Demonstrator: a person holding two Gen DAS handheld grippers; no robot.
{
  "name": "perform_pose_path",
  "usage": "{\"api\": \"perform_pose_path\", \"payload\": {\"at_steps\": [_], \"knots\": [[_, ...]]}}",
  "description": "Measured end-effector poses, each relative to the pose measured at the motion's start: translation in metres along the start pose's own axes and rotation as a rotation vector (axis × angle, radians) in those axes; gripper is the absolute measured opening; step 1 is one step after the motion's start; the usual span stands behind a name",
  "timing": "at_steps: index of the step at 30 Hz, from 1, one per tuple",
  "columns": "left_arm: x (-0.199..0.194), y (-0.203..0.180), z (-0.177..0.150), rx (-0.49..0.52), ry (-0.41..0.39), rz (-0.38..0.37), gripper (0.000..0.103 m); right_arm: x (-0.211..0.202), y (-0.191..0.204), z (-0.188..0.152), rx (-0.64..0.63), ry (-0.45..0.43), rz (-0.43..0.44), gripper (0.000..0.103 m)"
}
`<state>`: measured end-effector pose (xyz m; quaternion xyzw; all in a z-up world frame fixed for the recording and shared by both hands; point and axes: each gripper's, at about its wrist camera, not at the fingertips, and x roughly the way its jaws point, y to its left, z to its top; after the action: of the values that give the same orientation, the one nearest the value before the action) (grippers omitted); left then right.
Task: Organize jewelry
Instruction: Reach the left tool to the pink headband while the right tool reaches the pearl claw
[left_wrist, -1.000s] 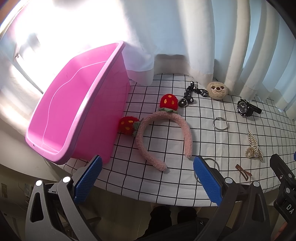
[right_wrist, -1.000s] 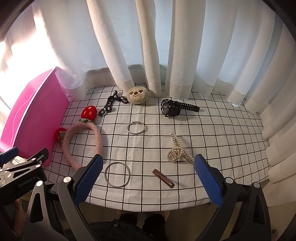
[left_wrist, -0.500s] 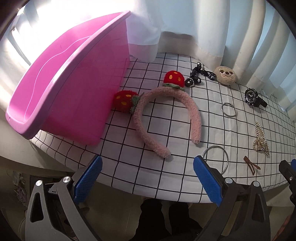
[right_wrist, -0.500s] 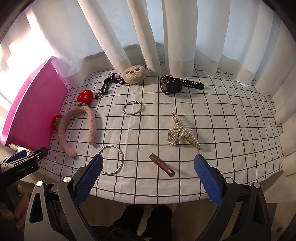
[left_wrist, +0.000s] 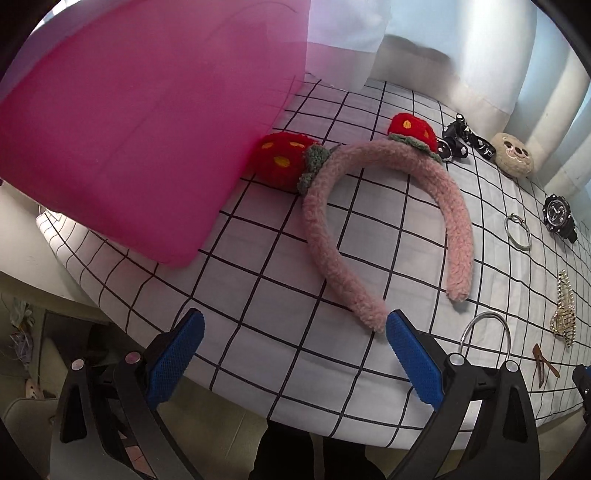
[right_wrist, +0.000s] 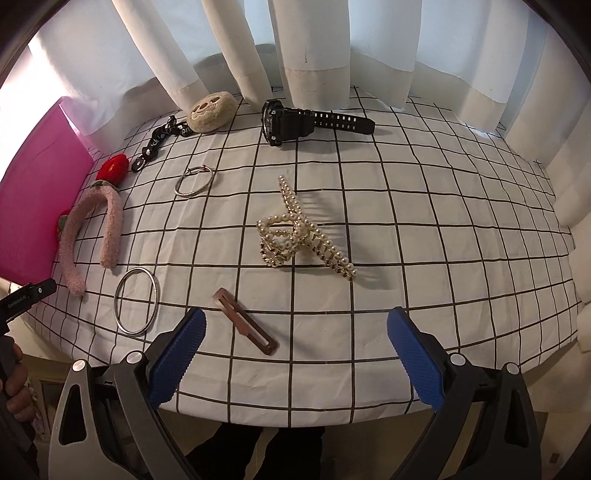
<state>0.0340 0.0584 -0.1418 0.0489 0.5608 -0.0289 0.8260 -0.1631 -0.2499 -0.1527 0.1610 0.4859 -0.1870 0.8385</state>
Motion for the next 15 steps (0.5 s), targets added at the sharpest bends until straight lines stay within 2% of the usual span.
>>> {"api": "perform_pose_path", "payload": {"at_steps": [6, 15], "knots": [[0.024, -0.013, 0.006, 0.003, 0.005, 0.004, 0.097, 0.026, -0.009, 0.014, -0.029, 0.005, -0.012, 0.094], [0.042, -0.019, 0.016, -0.011, 0.016, 0.001, 0.097, 0.055, -0.006, 0.035, -0.111, 0.027, 0.033, 0.094]]}}
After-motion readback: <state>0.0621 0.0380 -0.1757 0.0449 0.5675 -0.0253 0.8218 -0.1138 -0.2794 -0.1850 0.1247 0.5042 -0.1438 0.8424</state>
